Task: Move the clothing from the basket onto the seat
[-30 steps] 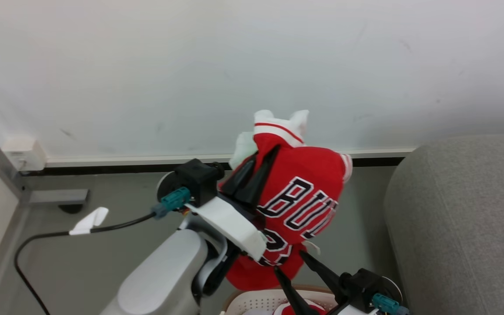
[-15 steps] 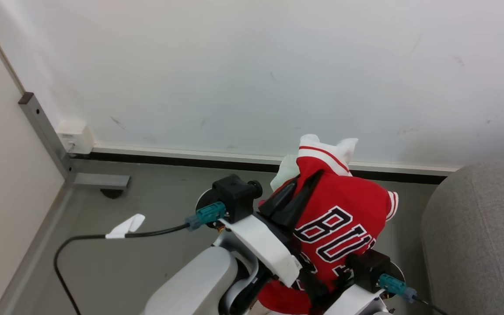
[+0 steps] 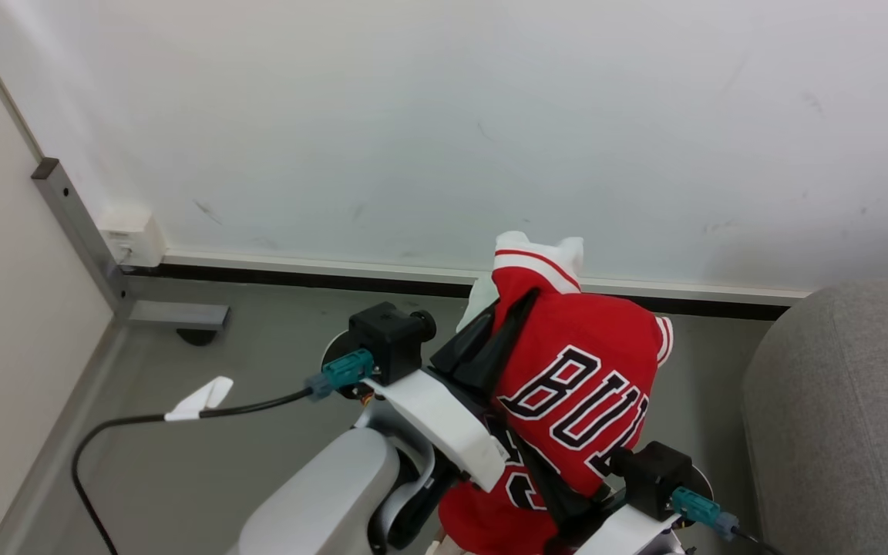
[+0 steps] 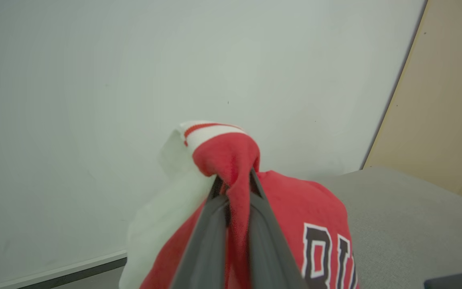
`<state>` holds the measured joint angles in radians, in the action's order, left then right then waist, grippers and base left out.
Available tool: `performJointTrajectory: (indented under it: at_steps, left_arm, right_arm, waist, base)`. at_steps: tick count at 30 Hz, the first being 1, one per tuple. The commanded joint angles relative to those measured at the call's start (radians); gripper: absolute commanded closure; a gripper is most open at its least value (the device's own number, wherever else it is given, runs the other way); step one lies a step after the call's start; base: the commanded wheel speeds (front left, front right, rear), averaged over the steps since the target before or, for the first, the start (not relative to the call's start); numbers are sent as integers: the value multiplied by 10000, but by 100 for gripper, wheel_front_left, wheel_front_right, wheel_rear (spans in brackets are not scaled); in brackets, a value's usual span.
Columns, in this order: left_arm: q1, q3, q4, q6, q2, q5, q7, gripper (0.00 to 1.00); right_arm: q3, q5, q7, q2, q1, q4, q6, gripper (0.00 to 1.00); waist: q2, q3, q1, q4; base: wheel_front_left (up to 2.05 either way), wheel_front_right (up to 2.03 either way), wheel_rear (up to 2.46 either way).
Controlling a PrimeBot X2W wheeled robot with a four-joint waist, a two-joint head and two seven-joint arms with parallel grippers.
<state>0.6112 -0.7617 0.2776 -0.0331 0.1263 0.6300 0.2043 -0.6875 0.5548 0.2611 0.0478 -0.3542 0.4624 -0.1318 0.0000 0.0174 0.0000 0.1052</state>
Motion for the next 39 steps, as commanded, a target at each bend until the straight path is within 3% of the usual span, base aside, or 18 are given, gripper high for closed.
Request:
performJointTrajectory:
  at_steps: [1, 11, 12, 13, 14, 26, 39]
  left_arm:
    - [17, 19, 26, 31, 65, 68, 52, 100]
    - [-76, 152, 396, 178, 260, 72, 182, 100]
    - [-105, 154, 445, 178, 272, 101, 179, 76]
    - [-129, 153, 482, 180, 274, 97, 170, 27]
    - [-144, 152, 490, 167, 269, 119, 184, 0]
    - [-515, -49, -45, -130, 435, -21, 403, 0]
    - [-908, 49, -821, -395, 1027, -905, 597, 0]
  right_arm:
    - [25, -44, 26, 17, 109, -61, 21, 100]
    - [13, 77, 26, 18, 329, -760, 21, 100]
    - [69, 71, 26, 19, 350, -876, 21, 100]
    - [117, 66, 26, 18, 377, -1006, 21, 100]
    - [167, 26, 26, 16, 424, -1092, 21, 100]
    - [1162, -486, 26, 116, 699, -1993, 21, 100]
    - [2922, -1095, 27, 704, 700, -2642, 21, 100]
  waist:
    - [0, -1, 0, -19]
    - [0, -26, 0, -289]
    - [0, -35, 0, -328]
    - [0, -43, 0, -375]
    - [0, -51, 0, -424]
    - [0, -249, 0, -1644]
    - [0, -903, 0, -4346]
  base:
    - [0, 0, 0]
    - [0, 0, 0]
    - [0, 0, 0]
    - [0, 0, 0]
    - [0, 0, 0]
    - [0, 0, 0]
    - [0, 0, 0]
